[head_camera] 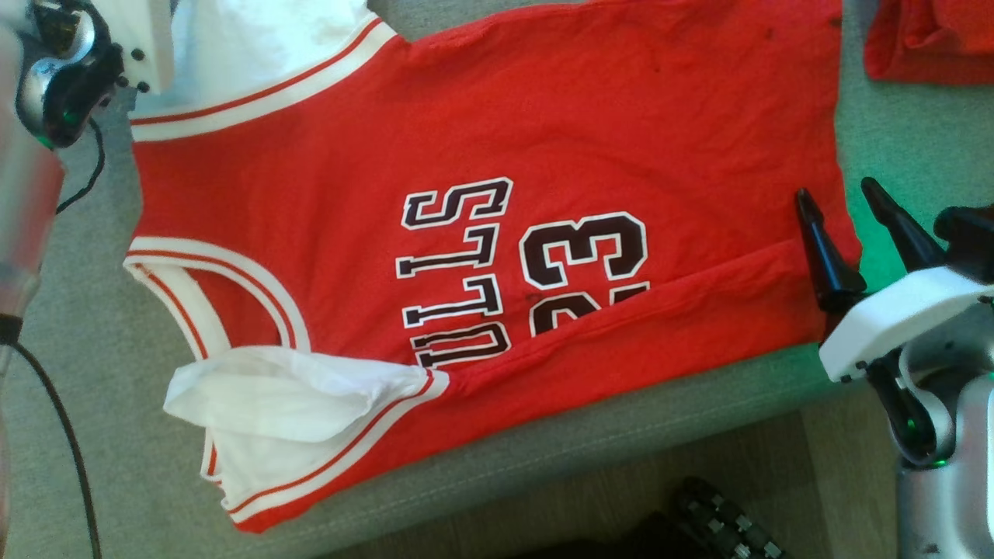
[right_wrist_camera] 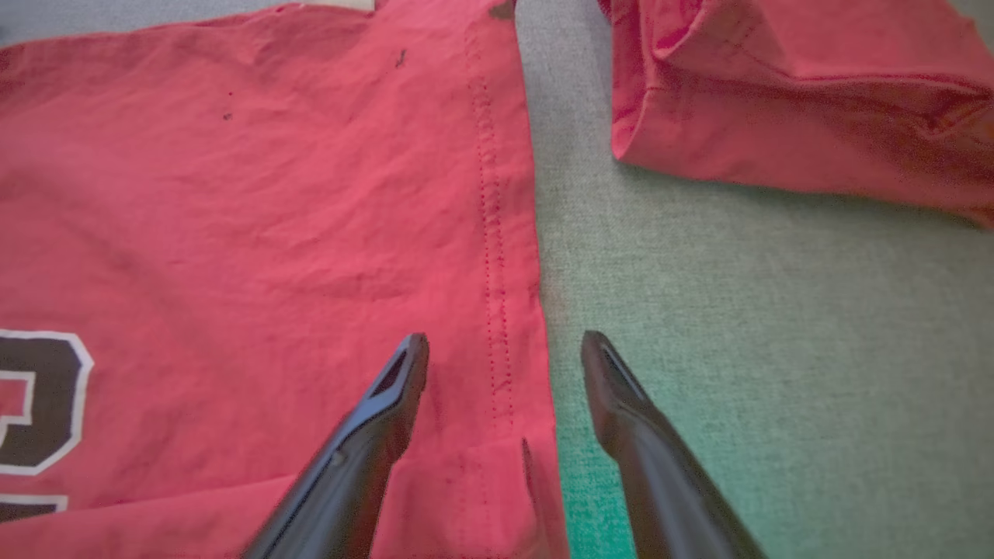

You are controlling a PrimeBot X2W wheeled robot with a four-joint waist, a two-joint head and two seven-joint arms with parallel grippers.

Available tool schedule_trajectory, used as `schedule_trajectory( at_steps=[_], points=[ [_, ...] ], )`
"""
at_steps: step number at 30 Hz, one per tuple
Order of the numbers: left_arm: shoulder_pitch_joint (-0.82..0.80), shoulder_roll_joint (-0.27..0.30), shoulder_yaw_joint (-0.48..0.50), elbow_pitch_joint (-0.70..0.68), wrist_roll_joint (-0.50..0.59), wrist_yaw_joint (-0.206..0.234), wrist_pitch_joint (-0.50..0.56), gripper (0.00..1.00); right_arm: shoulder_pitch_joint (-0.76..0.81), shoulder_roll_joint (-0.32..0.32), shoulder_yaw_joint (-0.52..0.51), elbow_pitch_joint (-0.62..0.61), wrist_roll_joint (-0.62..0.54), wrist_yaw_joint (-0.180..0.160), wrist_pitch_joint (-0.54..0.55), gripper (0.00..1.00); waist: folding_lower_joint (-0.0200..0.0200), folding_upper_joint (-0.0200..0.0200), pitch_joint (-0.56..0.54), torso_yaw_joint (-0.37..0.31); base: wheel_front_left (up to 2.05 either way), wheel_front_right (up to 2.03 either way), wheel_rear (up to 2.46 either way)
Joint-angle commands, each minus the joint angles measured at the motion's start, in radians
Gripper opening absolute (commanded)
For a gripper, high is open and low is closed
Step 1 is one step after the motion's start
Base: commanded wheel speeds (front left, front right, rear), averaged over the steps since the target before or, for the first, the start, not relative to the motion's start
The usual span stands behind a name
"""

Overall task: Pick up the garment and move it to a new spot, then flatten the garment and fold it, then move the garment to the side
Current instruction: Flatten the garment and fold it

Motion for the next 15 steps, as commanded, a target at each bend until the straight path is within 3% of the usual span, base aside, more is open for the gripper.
schedule_trajectory(
  at_steps=[1, 2, 15],
  points=[
    [-0.042, 0.029, 0.019, -0.014, -0.007, -0.009, 0.004, 0.34, -0.021, -0.001, 0.022, -0.032, 0.003, 0.000, -0.006, 1.00, 0.0001, 0.0000, 0.001, -0.003, 0.00, 0.00, 0.00],
    [-0.045, 0.029, 0.014, -0.008, -0.010, -0.014, 0.000, 0.00, -0.029, -0.001, 0.028, -0.029, 0.003, 0.000, -0.004, 1.00, 0.0001, 0.0000, 0.002, -0.007, 0.00, 0.00, 0.00],
    [-0.071, 0.046, 0.000, 0.022, 0.000, -0.028, -0.105, 0.00, -0.223, -0.016, 0.041, 0.071, 0.061, 0.000, 0.053, 1.00, 0.0001, 0.0000, -0.009, -0.005, 0.00, 0.00, 0.00]
  ],
)
